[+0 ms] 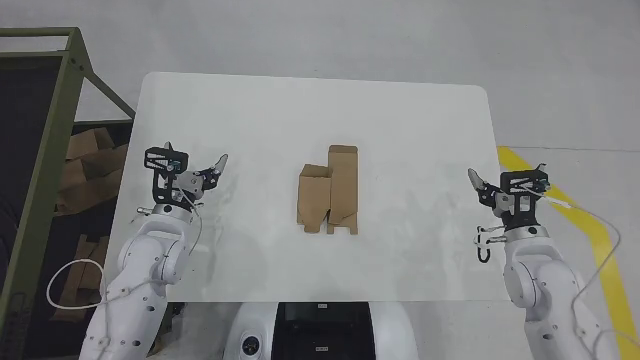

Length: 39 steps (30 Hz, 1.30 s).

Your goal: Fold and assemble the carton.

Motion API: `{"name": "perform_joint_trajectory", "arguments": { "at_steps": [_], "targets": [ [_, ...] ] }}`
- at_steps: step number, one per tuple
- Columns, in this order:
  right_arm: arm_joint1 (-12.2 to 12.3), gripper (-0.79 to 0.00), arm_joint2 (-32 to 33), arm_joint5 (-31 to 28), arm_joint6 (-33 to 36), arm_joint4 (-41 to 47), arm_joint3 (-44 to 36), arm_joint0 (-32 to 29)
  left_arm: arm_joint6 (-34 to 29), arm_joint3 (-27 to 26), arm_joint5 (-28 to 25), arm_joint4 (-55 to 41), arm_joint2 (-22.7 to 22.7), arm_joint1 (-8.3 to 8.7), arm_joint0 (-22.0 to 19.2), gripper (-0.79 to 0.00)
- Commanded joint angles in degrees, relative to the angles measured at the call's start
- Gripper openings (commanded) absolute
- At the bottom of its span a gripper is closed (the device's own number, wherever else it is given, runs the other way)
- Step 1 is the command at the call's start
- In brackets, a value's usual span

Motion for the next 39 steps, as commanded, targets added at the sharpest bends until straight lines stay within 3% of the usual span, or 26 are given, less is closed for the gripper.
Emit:
{"name": "perform_joint_trajectory", "arguments": {
  "at_steps": [1,7,14,18,24,37,39],
  "targets": [
    [0.00,0.000,0.00,0.00,0.00,0.00,0.00,0.00,1.11,-0.15,-0.87,-0.60,-0.21,-0.04,0.08,0.000],
    [-0.06,0.000,0.56,-2.52,3.52,2.99,-0.77,2.07,0.26,-1.05,-0.06,-4.33,-0.67,-0.39,-0.29,0.000],
    [0.14,0.000,2.04,-11.53,21.44,19.82,-4.11,5.01,-8.47,-4.53,-2.91,-17.57,-0.67,-0.84,-1.50,0.000],
    [0.34,0.000,2.85,-14.01,30.28,29.42,-5.57,6.85,-14.70,-6.22,-5.51,-24.92,-1.99,-0.78,-1.84,0.000],
    [0.77,0.000,3.64,-15.65,38.83,37.09,-7.98,8.26,-21.77,-8.58,-9.21,-33.29,-5.48,-0.42,-1.12,0.000],
    [0.76,0.000,3.59,-15.48,38.32,37.68,-7.87,8.22,-20.47,-7.68,-10.07,-35.23,-5.00,-0.54,-0.96,0.000],
    [0.72,0.000,3.16,-14.95,37.62,38.23,-7.36,8.45,-21.60,-7.27,-8.15,-37.09,-4.70,-0.64,-1.30,0.000]
  ]
}}
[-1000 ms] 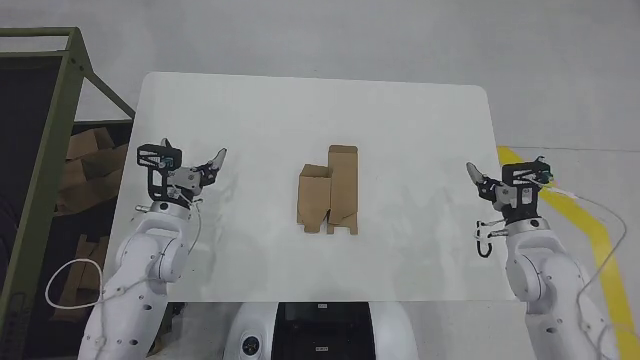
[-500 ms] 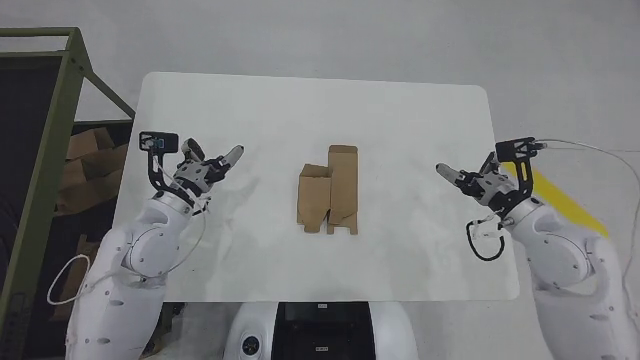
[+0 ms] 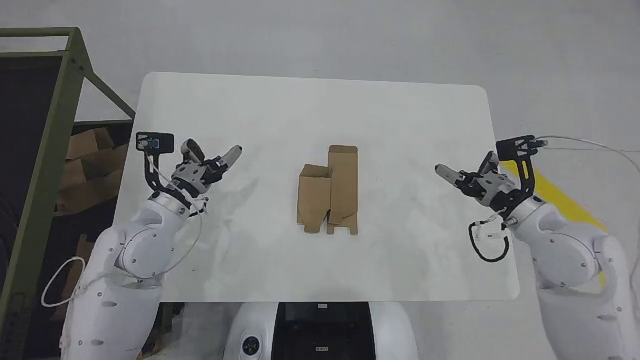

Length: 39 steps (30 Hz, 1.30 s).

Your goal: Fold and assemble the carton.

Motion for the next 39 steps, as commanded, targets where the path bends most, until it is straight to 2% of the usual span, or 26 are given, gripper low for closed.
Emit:
{"name": "perform_joint_trajectory", "arguments": {
  "at_steps": [1,3,7,11,14,18,23,32,35,39],
  "targets": [
    [-0.07,0.000,-0.52,0.54,-0.62,1.67,0.57,0.30,-1.90,0.29,1.75,-1.83,0.68,-0.07,-0.44,0.000],
    [-0.05,0.000,-0.65,0.76,-0.60,2.80,1.02,0.70,-4.43,0.53,2.30,-5.50,1.60,-0.17,-1.05,0.000],
    [0.07,0.000,-0.59,-0.27,0.56,6.69,2.13,1.58,-13.63,1.57,0.67,-15.82,2.67,-0.05,-2.78,0.000],
    [0.32,0.000,0.06,-4.27,2.19,12.42,3.50,2.15,-22.57,3.02,-0.41,-22.67,3.29,0.32,-5.39,0.000],
    [0.55,0.000,0.66,-7.40,3.68,16.75,4.31,2.09,-29.05,4.16,-0.19,-24.23,3.96,0.74,-7.67,0.000],
    [0.92,0.000,1.60,-10.97,5.33,20.93,5.03,1.91,-34.18,5.73,-1.32,-25.99,5.69,1.07,-10.14,0.000],
    [1.31,0.000,2.44,-12.99,5.78,21.93,4.48,1.23,-35.07,6.16,-2.51,-25.14,5.95,1.41,-10.96,0.000],
    [1.31,0.000,2.44,-12.99,5.78,21.93,4.48,1.23,-35.07,6.16,-2.51,-25.14,5.95,1.41,-10.96,0.000],
    [1.31,0.000,2.44,-12.99,5.78,21.93,4.48,1.23,-34.03,7.82,-1.16,-24.32,7.29,1.39,-11.50,0.000],
    [1.36,0.000,2.15,-12.87,4.79,21.60,4.17,0.95,-35.99,10.36,-0.51,-28.66,8.94,1.39,-13.44,0.000]
  ]
}}
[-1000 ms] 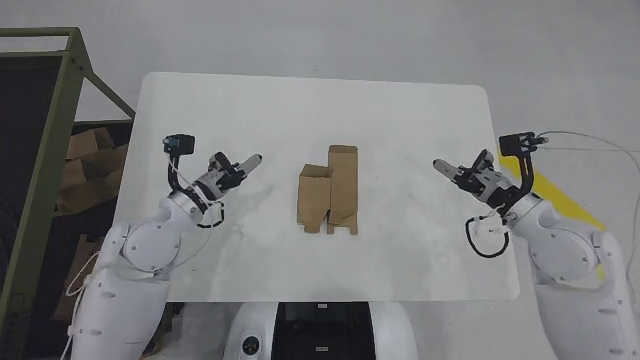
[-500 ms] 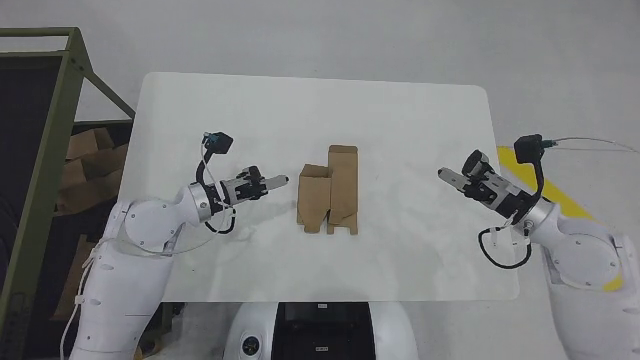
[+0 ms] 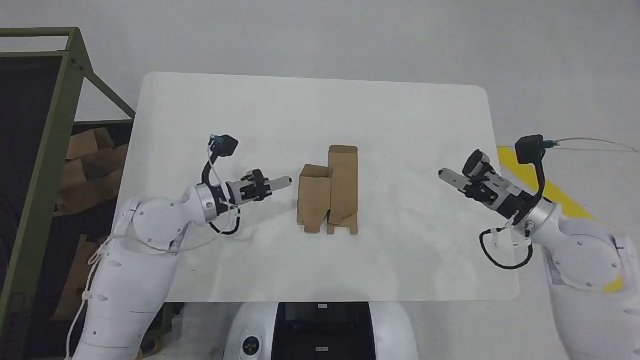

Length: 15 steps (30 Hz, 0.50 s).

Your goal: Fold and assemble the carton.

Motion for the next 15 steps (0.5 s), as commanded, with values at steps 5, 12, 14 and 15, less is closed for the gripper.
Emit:
{"name": "perform_joint_trajectory", "arguments": {
  "at_steps": [5,12,14,15],
  "targets": [
    [0.31,0.000,0.39,-0.79,-0.86,0.59,-0.13,-0.46,-0.74,3.86,0.18,-0.82,3.42,0.01,-2.76,0.000],
    [0.67,0.000,0.49,-1.18,-1.31,0.70,0.74,-0.80,-0.23,7.45,-1.34,-0.57,7.52,-0.12,-5.49,0.000],
    [0.76,0.000,0.58,-1.11,-1.53,0.80,0.82,-0.79,0.16,8.46,-1.90,-0.20,8.53,-0.15,-6.08,0.000],
    [0.81,0.000,0.60,-1.11,-1.62,0.82,0.80,-0.80,0.40,8.90,-2.10,-0.14,9.00,-0.17,-6.35,0.000]
  ]
}}
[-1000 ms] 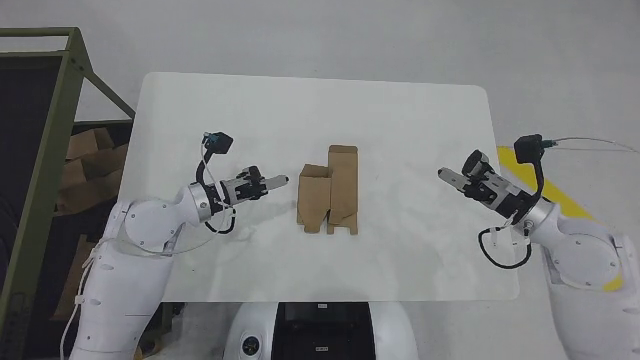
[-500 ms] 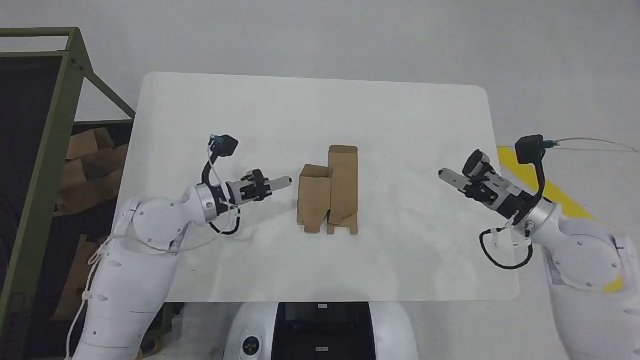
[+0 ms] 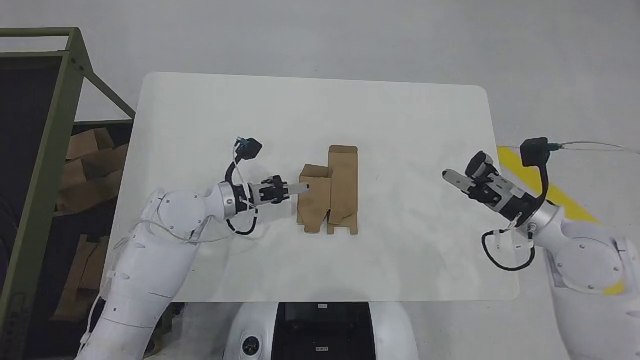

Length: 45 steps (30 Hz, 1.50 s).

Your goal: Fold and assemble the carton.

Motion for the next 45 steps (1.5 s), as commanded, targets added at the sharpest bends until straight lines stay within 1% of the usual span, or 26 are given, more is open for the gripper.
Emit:
{"name": "perform_joint_trajectory", "arguments": {
  "at_steps": [1,6,7,8,9,10,13,18,21,25,26,27,31,38,45],
  "targets": [
    [0.09,0.000,0.05,0.04,-0.21,0.06,-0.01,-0.02,0.48,0.94,-0.38,0.10,1.00,-0.04,-0.55,0.000],
    [0.29,0.000,-0.17,0.06,-0.70,0.01,0.19,-0.13,2.31,2.90,-1.12,0.67,2.90,-0.14,-1.66,0.000],
    [0.32,0.000,-0.25,0.03,-0.84,0.09,0.24,-0.15,2.66,3.28,-1.36,0.75,3.23,-0.16,-1.82,-0.031],
    [0.36,0.000,-0.30,-0.02,-0.94,0.08,0.29,-0.16,3.00,3.67,-1.56,0.81,3.56,-0.17,-1.98,-0.040],
    [0.40,0.000,-0.34,0.01,-1.07,0.08,0.37,-0.18,3.32,4.11,-1.75,0.88,3.89,-0.19,-2.16,-0.089],
    [0.43,0.000,-0.37,0.00,-1.17,0.07,0.41,-0.20,3.66,4.57,-1.83,0.79,4.20,-0.22,-2.37,-0.120],
    [0.55,0.000,-0.44,-0.03,-1.38,0.10,0.65,-0.27,4.03,5.81,-1.87,0.77,5.15,-0.28,-3.14,-0.148],
    [0.77,0.000,-0.42,0.01,-1.53,0.20,1.00,-0.41,4.30,7.65,-1.56,0.83,6.53,-0.34,-4.49,-0.154],
    [0.90,0.000,-0.45,0.14,-1.54,0.18,0.97,-0.40,4.53,8.62,-1.49,0.53,7.18,-0.38,-5.13,-0.212],
    [1.07,0.000,-0.53,0.24,-1.49,0.05,0.93,-0.39,4.68,9.64,-1.46,0.10,7.98,-0.41,-5.80,-0.256],
    [1.12,0.000,-0.54,0.32,-1.46,0.06,0.91,-0.37,4.74,9.93,-1.46,0.04,8.17,-0.41,-5.96,-0.339],
    [1.16,0.000,-0.56,0.36,-1.47,0.10,0.89,-0.36,4.81,10.24,-1.37,-0.02,8.35,-0.42,-6.13,-0.397],
    [1.35,0.000,-0.51,0.24,-1.26,-0.13,0.74,-0.40,4.93,11.26,-1.15,-0.22,9.03,-0.44,-6.77,-0.400],
    [1.70,0.000,-0.16,0.12,-1.00,0.08,0.40,-0.69,5.19,12.65,-0.73,-0.49,9.94,-0.42,-7.65,-0.428],
    [1.98,0.000,-0.20,0.16,-0.98,0.16,0.26,-0.88,5.54,13.38,-0.88,-0.80,10.66,-0.36,-8.05,-0.431]
  ]
}}
